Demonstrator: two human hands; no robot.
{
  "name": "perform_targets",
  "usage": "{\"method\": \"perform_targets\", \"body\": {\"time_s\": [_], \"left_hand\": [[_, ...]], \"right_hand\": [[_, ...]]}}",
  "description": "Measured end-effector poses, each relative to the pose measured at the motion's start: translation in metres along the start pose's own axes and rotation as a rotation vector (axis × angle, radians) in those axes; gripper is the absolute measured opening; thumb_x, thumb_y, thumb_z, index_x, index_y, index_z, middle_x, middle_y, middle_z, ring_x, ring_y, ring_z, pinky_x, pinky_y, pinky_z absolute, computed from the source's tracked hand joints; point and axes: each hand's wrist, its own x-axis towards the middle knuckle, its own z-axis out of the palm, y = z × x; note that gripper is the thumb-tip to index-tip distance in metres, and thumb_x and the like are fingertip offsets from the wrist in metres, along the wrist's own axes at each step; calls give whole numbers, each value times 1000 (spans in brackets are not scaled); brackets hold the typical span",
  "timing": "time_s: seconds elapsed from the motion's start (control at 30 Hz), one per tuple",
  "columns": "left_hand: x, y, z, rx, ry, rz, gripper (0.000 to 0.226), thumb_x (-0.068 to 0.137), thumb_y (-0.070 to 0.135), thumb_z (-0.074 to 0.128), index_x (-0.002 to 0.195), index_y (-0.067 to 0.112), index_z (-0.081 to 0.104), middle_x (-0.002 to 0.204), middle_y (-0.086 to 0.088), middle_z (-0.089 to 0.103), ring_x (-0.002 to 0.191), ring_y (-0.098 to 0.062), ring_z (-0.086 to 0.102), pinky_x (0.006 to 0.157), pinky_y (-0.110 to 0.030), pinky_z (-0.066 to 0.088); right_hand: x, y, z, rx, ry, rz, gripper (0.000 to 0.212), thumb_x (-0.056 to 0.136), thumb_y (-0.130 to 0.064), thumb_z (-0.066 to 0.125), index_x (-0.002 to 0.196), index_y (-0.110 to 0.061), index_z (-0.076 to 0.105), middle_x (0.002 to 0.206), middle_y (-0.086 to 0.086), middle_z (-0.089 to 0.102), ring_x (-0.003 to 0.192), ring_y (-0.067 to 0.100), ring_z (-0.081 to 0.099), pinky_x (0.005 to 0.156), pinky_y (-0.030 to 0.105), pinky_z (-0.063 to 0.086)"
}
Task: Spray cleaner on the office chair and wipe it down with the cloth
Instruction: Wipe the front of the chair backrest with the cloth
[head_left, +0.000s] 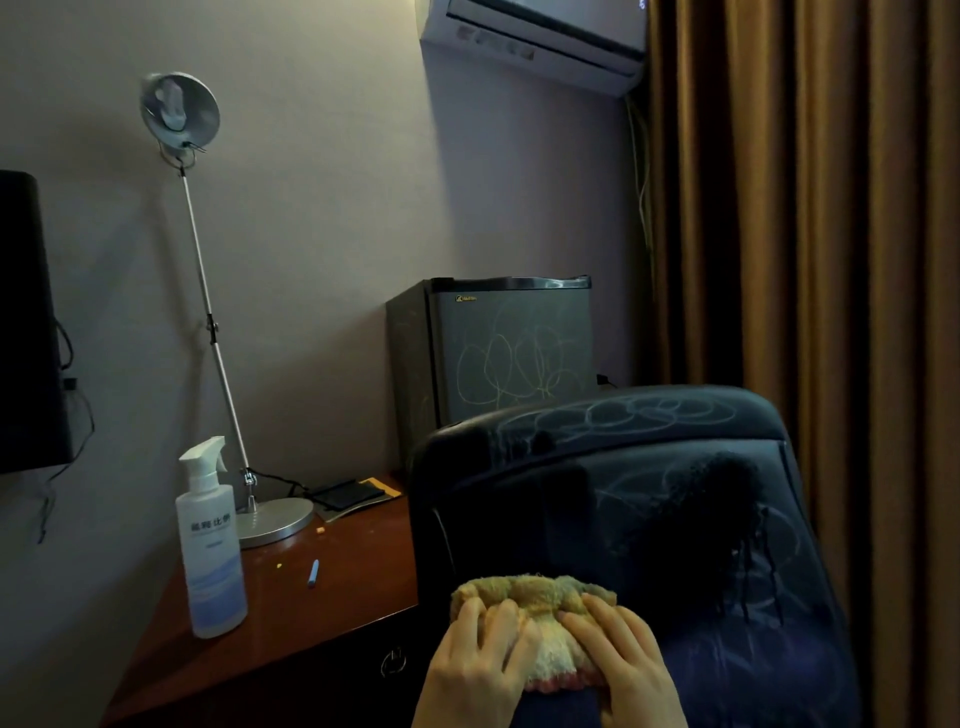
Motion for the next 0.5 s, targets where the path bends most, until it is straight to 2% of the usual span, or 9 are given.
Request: {"method": "perform_targets", "body": {"time_s": [0.03,0.07,0.13,0.37,0.5], "left_hand": [[-4,2,2,-10,-9,4,47,99,5,32,80,29,68,88,5,68,70,-22,65,59,-26,57],[-7,5,4,-19,-16,5,46,99,5,34,80,29,68,87,5,69,69,-22,65,59,-26,57],[-12,10,6,-38,-31,1,40,95,6,41,78,30,69,85,6,69,68,-21,66,59,-25,57],[-27,28,23,-90,-93,-15,28,89,10,55,76,31,68,83,9,69,67,-19,65,62,-25,58],[-36,33,32,-138,-152,-28,24,85,11,60,75,31,68,84,9,69,67,-17,65,61,-23,57]], "right_hand": [[-6,2,1,-1,12,-20,33,88,-38,49,120,-39,54,129,-13,48,112,8,43,110,14,21],[-11,3,1,-12,11,-30,32,94,-49,41,121,-38,54,129,-12,48,113,8,43,110,16,21],[-21,6,2,-49,-1,-37,40,95,-60,31,122,-38,53,130,-12,48,114,10,43,111,18,22],[-40,19,4,-71,-3,-35,40,94,-58,37,122,-34,53,132,-6,48,118,16,44,109,24,27],[-48,26,6,-124,-12,-68,40,98,-54,31,124,-32,52,134,-4,46,120,19,43,110,29,27]]}}
